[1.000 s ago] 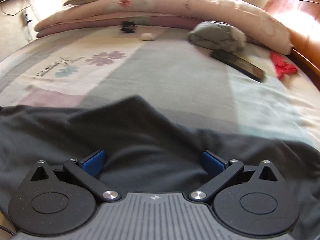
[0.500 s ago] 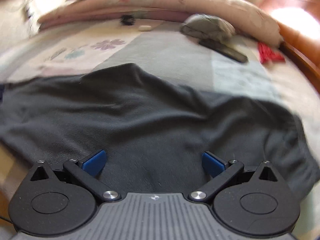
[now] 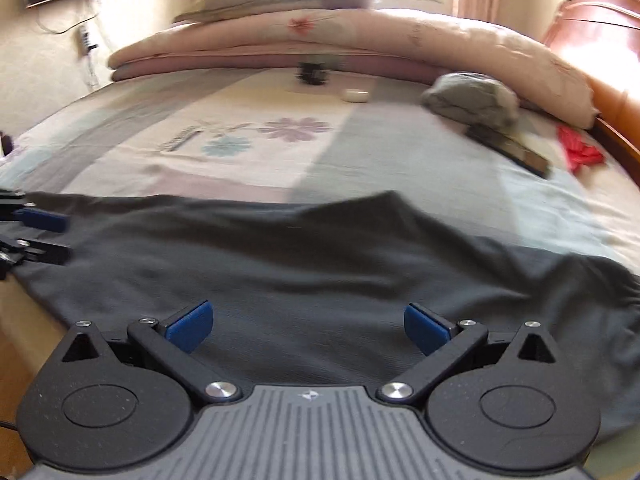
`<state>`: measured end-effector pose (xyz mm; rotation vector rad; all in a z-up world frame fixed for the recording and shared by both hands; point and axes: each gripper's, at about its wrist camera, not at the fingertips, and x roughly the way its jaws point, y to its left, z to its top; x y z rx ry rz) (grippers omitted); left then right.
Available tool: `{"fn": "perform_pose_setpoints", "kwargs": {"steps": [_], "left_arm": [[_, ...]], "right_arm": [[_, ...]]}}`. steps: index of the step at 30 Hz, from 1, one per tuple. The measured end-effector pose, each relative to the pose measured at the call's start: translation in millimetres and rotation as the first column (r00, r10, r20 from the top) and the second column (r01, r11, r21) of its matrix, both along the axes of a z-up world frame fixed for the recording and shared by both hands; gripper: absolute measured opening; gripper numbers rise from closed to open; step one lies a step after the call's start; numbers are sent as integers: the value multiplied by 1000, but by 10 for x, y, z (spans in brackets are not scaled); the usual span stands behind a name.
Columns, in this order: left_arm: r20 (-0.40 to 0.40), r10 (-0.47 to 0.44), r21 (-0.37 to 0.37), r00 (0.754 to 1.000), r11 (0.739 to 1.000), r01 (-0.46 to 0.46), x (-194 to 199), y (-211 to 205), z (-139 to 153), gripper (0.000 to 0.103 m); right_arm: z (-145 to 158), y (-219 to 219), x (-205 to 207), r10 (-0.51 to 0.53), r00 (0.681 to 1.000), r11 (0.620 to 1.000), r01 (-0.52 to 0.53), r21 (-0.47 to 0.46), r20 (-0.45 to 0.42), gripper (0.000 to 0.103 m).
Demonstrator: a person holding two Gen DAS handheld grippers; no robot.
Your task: Fold clothes
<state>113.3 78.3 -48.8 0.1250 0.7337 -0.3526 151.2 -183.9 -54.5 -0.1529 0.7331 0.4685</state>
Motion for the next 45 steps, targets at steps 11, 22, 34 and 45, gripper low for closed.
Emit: {"fn": "perform_pose_setpoints", "kwargs": {"steps": [11,22,34,45], "left_arm": [[-76,69,-21,995,997,-71,-242,351,-227,54],[-153,330,-129,931,928,-350,-495,1331,-179,55],[-52,512,-63,857,855,-515,-90,1835,-223,58],[-62,457,-164,887,872,-461,-420,1999,-53,59]], "right_arm": [[-239,211,-107,-19,999,999,18,-33,-33,103],[-242,257,-98,-45,998,998,44,-40,-37,103],[-248,253,-110,-58,998,998,57,-38,-32,103],[-256,266,-117,-75,997,997,74,-33,-25,103]]}}
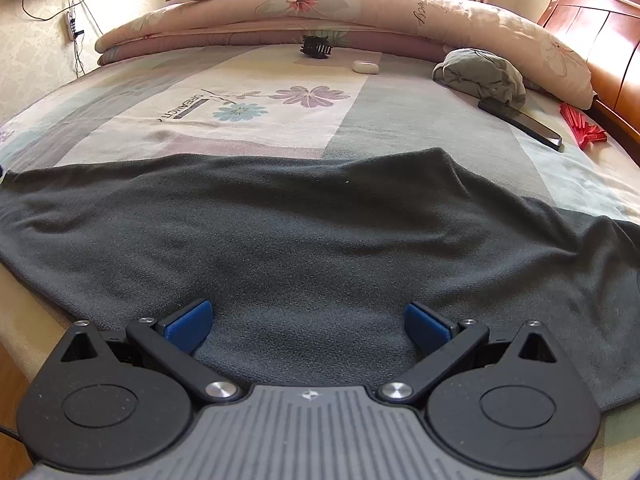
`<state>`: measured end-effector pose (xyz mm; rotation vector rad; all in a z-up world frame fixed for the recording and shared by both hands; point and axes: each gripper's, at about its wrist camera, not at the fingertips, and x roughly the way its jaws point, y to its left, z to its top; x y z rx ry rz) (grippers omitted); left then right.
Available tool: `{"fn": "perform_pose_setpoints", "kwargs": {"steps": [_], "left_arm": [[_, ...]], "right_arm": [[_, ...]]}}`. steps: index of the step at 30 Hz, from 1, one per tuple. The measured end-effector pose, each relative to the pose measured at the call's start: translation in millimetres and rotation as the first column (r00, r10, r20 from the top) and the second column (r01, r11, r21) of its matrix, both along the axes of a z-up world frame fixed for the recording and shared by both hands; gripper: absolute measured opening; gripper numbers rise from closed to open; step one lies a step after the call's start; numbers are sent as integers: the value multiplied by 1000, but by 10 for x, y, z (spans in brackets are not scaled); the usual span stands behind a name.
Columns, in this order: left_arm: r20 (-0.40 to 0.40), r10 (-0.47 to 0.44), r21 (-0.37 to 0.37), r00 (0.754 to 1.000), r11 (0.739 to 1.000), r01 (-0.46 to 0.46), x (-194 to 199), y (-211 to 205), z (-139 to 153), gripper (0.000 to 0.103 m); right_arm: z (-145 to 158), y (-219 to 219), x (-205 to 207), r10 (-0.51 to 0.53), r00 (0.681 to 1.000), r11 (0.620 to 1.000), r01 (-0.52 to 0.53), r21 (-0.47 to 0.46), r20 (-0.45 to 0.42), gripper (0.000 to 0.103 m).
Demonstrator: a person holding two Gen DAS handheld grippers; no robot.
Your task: Fold clothes
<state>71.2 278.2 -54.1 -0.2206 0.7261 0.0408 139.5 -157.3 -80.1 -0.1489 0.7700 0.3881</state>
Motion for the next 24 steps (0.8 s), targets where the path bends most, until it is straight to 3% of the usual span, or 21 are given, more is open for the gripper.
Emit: {"fn": "perform_pose_setpoints", "kwargs": {"steps": [3,6,10,13,16,21,24], "left_arm": [[-13,-64,-37,998,997,63,-105,-89,-52,61],[-58,-18,5,998,1000,19,-202,-58,-172,59],[-126,76,82,989,994,-66,-291,67,-107,57],[-83,79,96,993,993,-71,-295,27,19,57],[-13,11,58,1000,998,-10,-159,-129,118,59],[42,-55,3,998,998,55,242,-345,29,61],[7,10,3,1000,1000,-10,382,-285,-137,61]], "right_arm": [[4,0,6,0,1000,1000,0,-1,-2,103],[6,-6,1,2,1000,1000,-2,0,-2,103],[-3,-8,-6,0,1000,1000,0,3,4,103],[-4,-6,-8,0,1000,1000,0,3,5,103],[-5,-5,-9,-1,1000,1000,1,3,6,103],[-7,-10,-16,-2,1000,1000,2,4,9,103],[-10,-15,-22,-1,1000,1000,1,7,11,103]]}}
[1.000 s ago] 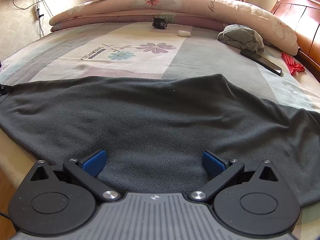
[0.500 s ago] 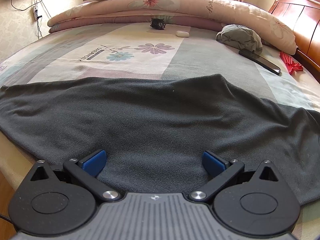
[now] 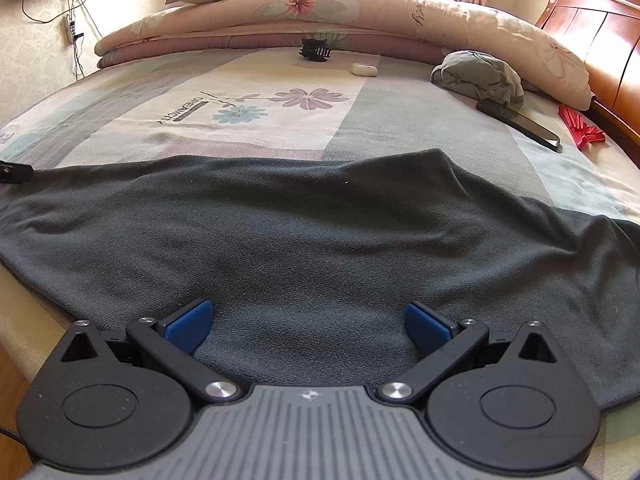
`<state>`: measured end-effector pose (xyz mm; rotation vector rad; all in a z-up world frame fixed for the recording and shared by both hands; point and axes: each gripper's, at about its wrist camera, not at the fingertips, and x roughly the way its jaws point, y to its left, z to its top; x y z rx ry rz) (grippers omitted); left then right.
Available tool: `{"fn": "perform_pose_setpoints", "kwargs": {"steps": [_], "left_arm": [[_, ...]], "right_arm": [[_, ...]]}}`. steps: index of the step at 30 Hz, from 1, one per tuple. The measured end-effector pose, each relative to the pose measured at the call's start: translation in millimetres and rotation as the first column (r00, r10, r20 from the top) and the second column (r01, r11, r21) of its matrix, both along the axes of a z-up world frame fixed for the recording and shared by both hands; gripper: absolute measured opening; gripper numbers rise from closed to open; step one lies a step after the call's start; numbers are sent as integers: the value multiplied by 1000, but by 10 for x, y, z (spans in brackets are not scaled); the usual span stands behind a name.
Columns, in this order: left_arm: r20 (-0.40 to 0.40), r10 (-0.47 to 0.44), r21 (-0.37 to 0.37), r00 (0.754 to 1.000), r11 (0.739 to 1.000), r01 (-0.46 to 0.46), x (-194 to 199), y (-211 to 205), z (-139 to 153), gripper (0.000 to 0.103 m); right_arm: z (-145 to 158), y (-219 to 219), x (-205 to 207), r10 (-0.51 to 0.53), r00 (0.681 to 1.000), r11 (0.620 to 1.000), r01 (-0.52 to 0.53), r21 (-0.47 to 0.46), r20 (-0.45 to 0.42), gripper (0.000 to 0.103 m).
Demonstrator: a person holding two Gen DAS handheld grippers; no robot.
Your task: Fold clothes
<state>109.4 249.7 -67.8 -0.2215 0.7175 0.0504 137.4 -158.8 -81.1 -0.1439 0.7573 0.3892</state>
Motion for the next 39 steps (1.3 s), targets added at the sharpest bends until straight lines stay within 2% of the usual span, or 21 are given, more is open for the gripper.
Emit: {"fn": "perform_pose_setpoints", "kwargs": {"steps": [3,7,9,13,15,18,20,21,26,28,30,33,36,39], "left_arm": [[-32,124,87,992,989,-121,-15,183,-123,60],[-53,171,117,984,980,-164,-97,217,-14,59],[-42,145,114,989,984,-139,-107,109,86,59],[15,0,7,1000,1000,0,-43,-322,260,65],[24,-97,-14,995,995,97,16,-593,247,68],[-31,-194,9,981,981,194,109,-906,84,69],[-77,-187,37,979,981,190,149,-979,-49,68],[-70,-179,44,981,982,182,149,-972,-71,69],[-89,-154,72,984,984,161,175,-938,-71,69],[-98,-137,76,986,987,145,174,-920,-52,69],[-118,-121,73,986,989,130,209,-928,-5,67],[-109,-153,75,982,984,161,289,-1047,162,65],[-40,-292,60,955,954,294,439,-1347,424,67],[-9,-448,56,894,893,447,701,-1809,608,68]], "right_arm": [[-5,-9,-2,2,1000,1000,-2,4,5,103],[-11,-24,-4,10,1000,1000,-10,9,14,103],[-12,-39,-5,21,1000,1000,-22,13,19,103],[93,-142,35,52,999,998,-52,32,-10,103],[223,-298,55,45,999,998,-46,46,18,103],[419,-687,143,-15,995,999,12,32,97,103],[463,-1018,281,-69,991,998,70,-2,112,103],[431,-1184,359,-97,990,995,100,-20,102,103],[103,-1996,669,-257,966,962,256,-91,0,103],[3,-2243,612,-266,964,963,265,-53,-15,103],[-32,-2340,550,-260,966,965,259,-28,-19,103],[-72,-2263,541,-271,963,960,270,-68,-7,103],[-65,-2243,601,-316,949,947,315,-54,-12,103],[-54,-2251,613,-328,945,944,326,-56,-15,103]]}}
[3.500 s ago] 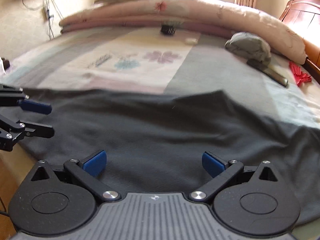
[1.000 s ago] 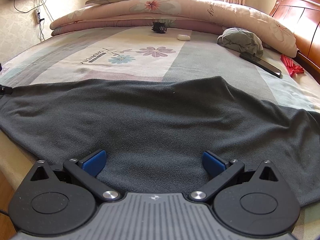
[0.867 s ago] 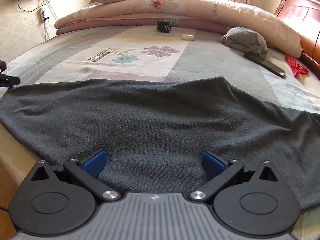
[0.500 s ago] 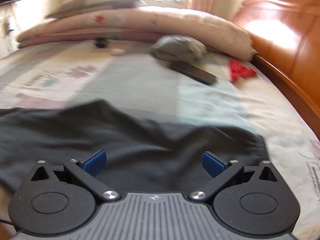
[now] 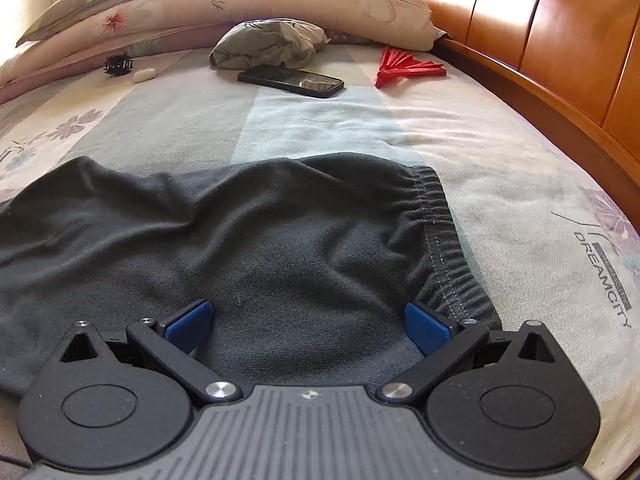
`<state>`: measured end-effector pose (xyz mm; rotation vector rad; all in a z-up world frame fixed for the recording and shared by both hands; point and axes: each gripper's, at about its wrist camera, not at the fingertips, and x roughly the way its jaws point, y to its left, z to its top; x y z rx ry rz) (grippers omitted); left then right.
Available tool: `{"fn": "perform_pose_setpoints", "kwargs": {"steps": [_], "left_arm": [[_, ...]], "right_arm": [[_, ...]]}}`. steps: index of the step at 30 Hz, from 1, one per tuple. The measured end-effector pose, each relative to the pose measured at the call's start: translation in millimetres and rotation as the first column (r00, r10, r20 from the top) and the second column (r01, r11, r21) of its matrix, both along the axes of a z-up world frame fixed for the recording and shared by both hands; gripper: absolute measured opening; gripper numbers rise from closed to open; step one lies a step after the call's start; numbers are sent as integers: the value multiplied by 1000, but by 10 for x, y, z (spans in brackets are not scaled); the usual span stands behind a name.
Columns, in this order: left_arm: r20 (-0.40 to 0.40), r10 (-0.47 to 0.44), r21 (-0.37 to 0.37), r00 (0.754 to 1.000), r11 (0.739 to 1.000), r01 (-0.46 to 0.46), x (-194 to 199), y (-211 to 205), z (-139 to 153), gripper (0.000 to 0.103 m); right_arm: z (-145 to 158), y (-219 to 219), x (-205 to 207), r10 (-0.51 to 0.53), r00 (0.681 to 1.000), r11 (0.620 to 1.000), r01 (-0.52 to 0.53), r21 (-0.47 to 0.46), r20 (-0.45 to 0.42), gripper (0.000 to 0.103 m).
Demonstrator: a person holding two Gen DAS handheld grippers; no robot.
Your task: Fold clothes
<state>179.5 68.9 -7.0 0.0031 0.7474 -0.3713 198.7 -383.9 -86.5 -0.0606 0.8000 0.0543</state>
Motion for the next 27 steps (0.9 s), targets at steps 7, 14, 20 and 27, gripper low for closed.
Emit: {"fn": "perform_pose_setpoints", "kwargs": {"steps": [7,14,20,27], "left_arm": [[-32,-380,-103,925,921,375,669,-1294,-78,68],[-129,-455,-137,881,888,439,1110,-2017,-581,68],[-96,-366,6,926,930,368,1099,-1825,-660,55],[-55,-498,-35,866,867,497,1084,-2065,-266,68]], "right_arm": [[21,-9,12,0,1000,1000,0,-1,-17,103],[17,-28,-24,21,1000,1000,-21,1,-5,103],[1,-65,-104,87,996,996,-87,-7,24,103],[163,124,-141,119,993,993,-119,-21,4,103]]}}
